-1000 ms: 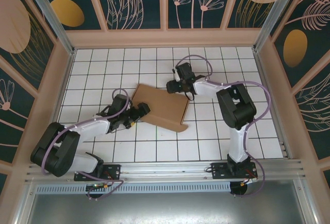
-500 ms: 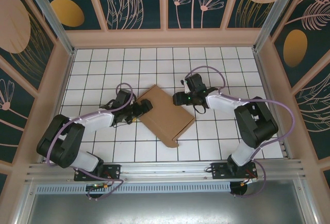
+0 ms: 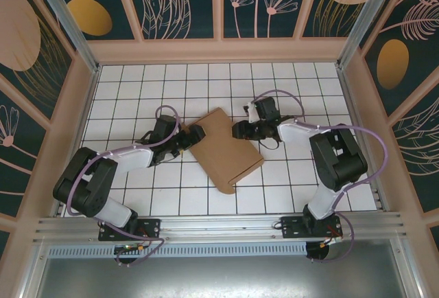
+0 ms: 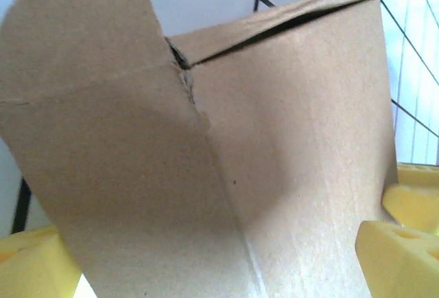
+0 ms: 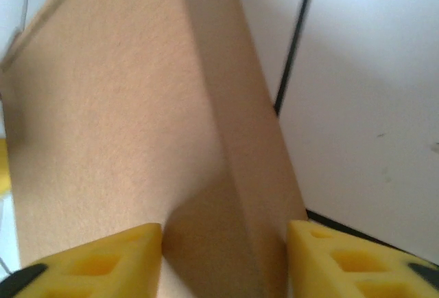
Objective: Fold the paper box
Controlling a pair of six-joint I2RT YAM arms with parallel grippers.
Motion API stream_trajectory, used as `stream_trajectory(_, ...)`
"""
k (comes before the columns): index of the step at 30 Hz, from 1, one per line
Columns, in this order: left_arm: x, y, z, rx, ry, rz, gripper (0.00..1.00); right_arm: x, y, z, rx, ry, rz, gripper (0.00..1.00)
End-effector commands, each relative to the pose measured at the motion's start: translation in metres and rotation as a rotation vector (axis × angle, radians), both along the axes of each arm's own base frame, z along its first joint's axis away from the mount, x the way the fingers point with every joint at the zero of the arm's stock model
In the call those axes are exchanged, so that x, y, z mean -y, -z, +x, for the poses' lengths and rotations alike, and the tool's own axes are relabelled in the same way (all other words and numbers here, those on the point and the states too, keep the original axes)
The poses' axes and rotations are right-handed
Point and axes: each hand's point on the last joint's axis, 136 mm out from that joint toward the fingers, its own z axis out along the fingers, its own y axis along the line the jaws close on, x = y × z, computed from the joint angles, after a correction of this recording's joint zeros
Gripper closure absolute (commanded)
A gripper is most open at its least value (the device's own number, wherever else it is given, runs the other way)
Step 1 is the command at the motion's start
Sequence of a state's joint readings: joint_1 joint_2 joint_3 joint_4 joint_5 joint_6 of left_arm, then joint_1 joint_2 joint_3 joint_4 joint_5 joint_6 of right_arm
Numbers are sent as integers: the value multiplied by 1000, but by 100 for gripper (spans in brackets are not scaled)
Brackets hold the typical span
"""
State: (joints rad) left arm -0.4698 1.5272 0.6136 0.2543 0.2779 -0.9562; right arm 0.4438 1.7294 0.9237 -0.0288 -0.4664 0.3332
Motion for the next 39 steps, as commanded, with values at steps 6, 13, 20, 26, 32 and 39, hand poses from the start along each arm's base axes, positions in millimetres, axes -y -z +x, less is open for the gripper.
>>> stream_trajectory(6,20,7,-6,-24,58,-132,1,9,44,-16,-205,60,104,67)
stream_trajectory(13,33,1,-2,-12,83,-220,2,21,62,-21,-262,100,110,70)
stream_trajectory(20,47,-29,4,49,105,-336,7,38,70,-14,-276,173,91,75)
stream_trajectory(26,45,-32,5,54,97,-311,8,41,75,-13,-288,185,89,77)
stream_trajectory(32,58,-22,3,29,107,-344,14,43,78,-13,-287,193,85,78)
stream_trajectory(39,64,-30,7,50,105,-326,33,34,44,-7,-144,143,-1,47)
